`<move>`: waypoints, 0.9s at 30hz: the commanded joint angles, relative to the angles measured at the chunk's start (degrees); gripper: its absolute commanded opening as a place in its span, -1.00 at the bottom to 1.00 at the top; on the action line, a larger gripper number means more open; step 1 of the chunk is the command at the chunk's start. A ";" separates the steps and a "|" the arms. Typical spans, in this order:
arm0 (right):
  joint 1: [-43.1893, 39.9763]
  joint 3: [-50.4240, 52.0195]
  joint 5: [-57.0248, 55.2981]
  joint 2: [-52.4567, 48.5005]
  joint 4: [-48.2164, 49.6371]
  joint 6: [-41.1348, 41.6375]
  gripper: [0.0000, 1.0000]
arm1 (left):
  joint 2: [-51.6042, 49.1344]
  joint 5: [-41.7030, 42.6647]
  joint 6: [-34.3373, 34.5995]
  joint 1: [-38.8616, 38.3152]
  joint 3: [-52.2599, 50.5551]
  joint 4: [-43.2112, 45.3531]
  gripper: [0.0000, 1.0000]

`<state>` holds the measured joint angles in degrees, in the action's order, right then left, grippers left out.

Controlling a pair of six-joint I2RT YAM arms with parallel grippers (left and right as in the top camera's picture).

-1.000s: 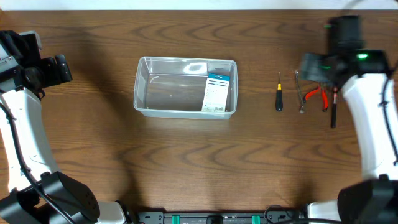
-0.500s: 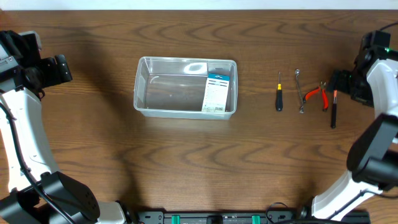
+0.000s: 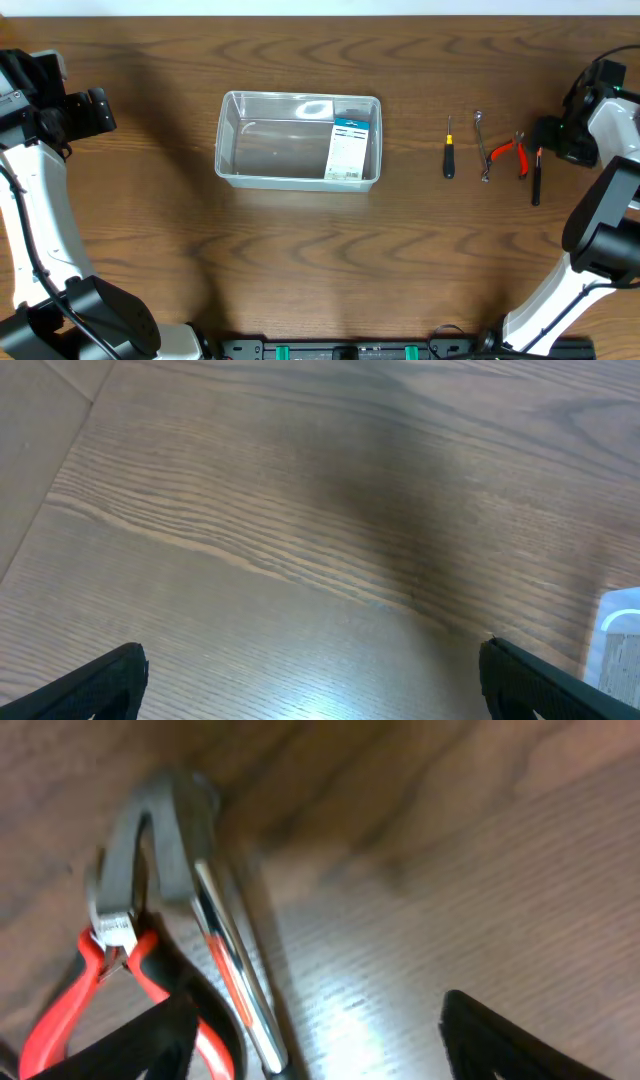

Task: Pack container
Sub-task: 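Grasp the red-handled hammer by its handle with the right gripper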

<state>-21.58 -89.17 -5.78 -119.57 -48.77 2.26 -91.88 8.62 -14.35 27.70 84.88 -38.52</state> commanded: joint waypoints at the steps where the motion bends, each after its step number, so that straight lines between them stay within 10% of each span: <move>1: -0.15 0.04 1.42 -1.99 0.70 -0.68 0.29 | -0.39 -0.09 0.33 0.20 0.37 0.02 0.96; 12: -0.13 0.04 2.67 -4.33 1.95 -0.66 0.23 | -0.39 -0.09 0.33 0.20 0.37 0.02 0.96; 27: -0.09 0.04 3.28 -5.40 2.05 -0.66 -0.38 | -0.39 -0.09 0.33 0.20 0.37 0.02 0.96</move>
<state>-21.58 -89.17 -2.94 -123.83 -46.81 1.87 -91.88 8.60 -14.35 27.70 84.88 -38.52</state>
